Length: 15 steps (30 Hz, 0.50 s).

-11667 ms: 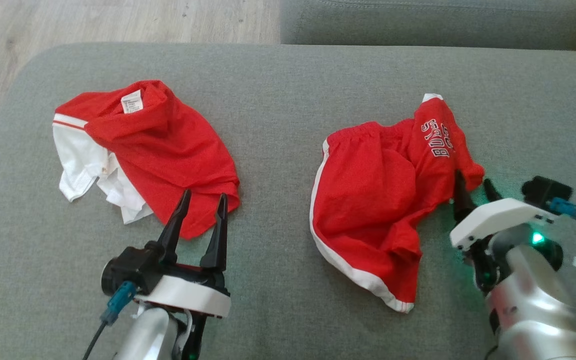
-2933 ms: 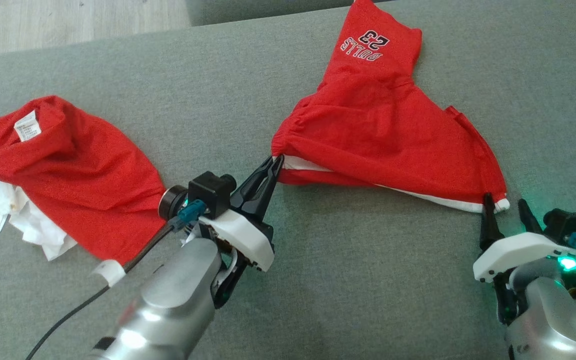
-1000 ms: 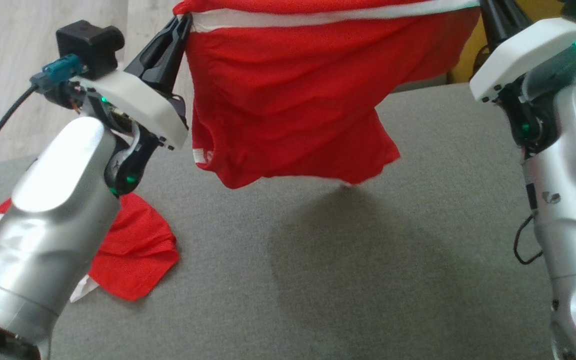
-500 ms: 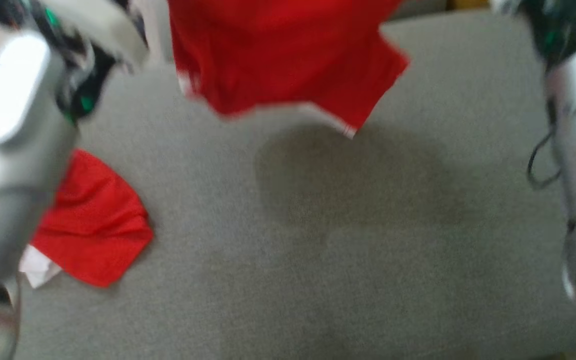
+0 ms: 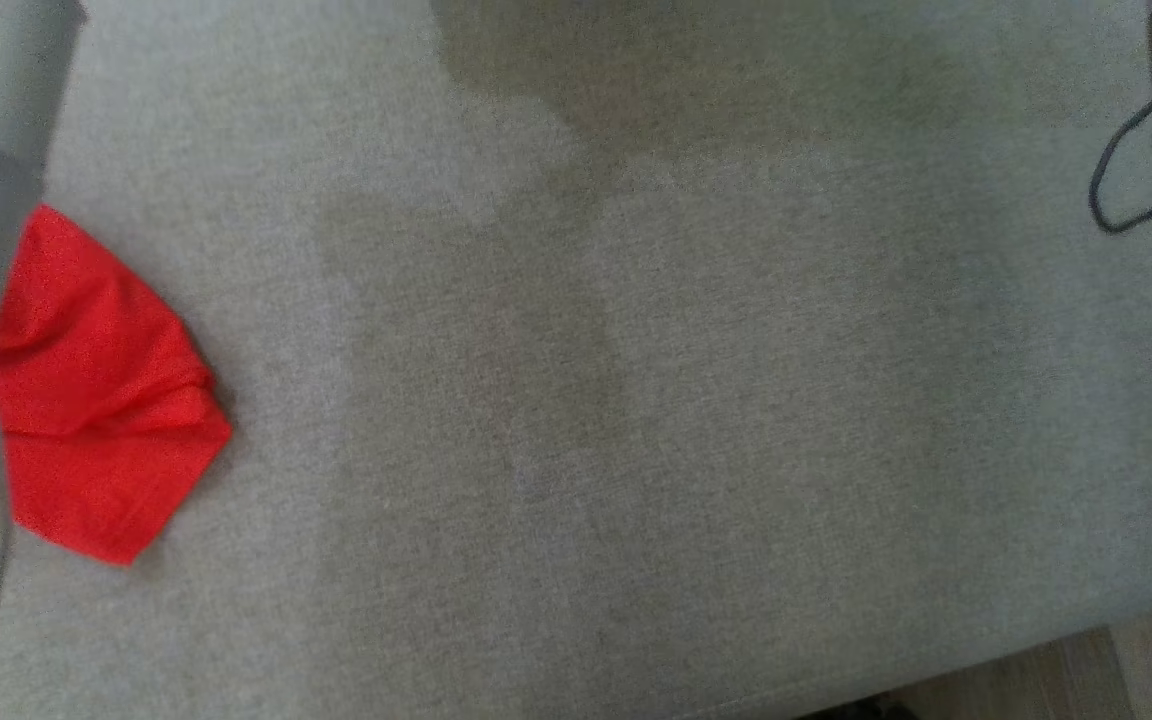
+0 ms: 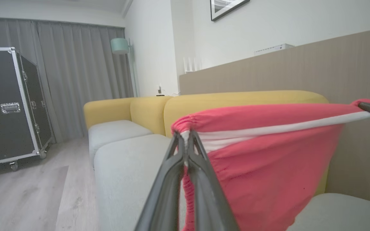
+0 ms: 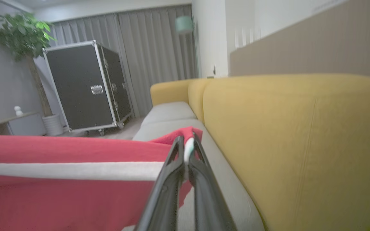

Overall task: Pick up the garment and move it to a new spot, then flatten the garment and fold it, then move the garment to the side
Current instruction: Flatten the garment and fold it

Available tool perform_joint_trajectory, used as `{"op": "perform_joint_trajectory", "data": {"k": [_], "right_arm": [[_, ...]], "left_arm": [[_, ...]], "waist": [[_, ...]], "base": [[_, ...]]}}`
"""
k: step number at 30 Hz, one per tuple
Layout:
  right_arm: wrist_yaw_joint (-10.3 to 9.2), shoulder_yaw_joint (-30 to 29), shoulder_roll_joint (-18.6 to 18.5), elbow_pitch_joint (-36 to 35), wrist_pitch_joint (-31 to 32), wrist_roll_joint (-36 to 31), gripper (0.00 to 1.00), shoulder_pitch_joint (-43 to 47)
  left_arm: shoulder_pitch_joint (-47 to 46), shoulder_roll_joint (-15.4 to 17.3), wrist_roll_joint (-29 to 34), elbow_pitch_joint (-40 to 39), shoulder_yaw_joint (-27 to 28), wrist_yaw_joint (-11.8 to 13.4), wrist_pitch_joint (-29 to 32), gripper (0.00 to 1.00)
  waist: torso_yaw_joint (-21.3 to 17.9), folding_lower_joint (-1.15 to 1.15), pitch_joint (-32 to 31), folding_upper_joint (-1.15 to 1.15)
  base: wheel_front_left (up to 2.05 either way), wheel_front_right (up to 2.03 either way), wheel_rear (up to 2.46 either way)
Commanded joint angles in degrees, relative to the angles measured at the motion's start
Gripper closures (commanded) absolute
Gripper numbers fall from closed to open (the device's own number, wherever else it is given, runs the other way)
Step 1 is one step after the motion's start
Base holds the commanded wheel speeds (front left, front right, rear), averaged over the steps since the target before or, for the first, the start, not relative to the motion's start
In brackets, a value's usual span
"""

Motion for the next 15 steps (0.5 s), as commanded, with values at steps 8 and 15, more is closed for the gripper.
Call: {"op": "perform_joint_trajectory", "data": {"k": [8, 15], "right_arm": [[0.2, 1.11, 1.29, 6.74, -2.14, -1.56, 1.0, 6.86], [0.2, 6.58, -0.29, 10.24, 0.21, -0.27, 1.0, 14.8]], "left_arm": [[6.61, 2.93, -6.29, -4.63, -13.98, 0.11, -2.2, 1.0], [16.19, 6.58, -12.63, -9.4, -24.34, 0.11, -2.51, 1.0]], "waist": [[1.2, -0.02, 2.05, 0.0], [2.22, -0.02, -2.12, 0.0]], "base": [[0.0, 0.0, 0.0], [0.0, 0.0, 0.0]]}}
